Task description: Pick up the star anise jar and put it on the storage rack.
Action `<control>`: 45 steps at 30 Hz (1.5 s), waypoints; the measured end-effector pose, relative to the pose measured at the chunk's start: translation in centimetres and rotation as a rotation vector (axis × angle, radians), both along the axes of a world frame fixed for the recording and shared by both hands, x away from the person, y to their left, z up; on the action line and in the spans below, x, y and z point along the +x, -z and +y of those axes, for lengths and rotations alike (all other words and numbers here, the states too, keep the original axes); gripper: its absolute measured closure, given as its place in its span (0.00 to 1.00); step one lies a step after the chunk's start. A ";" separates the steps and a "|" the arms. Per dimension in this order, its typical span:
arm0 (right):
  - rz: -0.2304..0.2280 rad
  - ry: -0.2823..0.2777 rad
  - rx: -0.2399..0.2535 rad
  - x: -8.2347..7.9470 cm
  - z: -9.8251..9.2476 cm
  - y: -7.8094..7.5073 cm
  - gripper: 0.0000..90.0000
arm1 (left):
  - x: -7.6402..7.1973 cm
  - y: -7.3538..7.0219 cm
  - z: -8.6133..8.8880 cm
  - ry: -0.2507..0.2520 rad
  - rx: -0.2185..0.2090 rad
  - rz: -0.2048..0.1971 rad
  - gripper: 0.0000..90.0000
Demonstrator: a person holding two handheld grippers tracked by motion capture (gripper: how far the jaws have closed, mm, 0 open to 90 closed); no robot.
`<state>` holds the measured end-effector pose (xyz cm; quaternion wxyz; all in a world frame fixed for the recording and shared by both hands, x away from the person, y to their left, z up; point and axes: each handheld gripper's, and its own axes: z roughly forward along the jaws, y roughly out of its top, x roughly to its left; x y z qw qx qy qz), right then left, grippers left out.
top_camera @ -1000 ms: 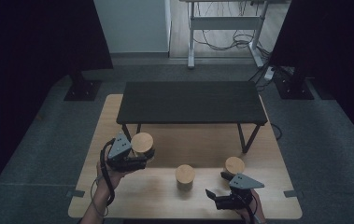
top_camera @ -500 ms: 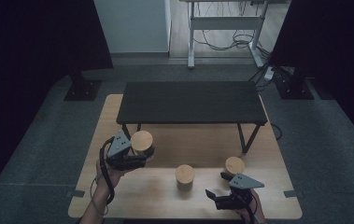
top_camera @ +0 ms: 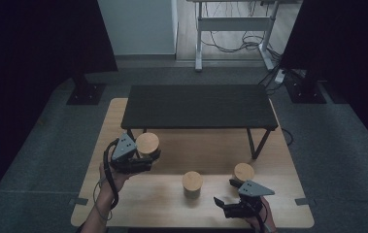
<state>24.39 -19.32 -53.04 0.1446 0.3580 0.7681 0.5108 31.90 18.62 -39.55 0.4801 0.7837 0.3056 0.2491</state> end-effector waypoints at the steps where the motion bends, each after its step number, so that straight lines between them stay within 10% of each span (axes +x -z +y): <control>1: 0.000 0.000 0.000 0.0 0.0 0.0 0.10 | 0.0 -0.1 0.0 0.000 0.009 -0.003 0.29; 45: 0.008 -0.019 -0.023 0.0 0.6 0.4 0.10 | 2.4 -3.5 -1.0 -0.011 0.006 -0.033 0.29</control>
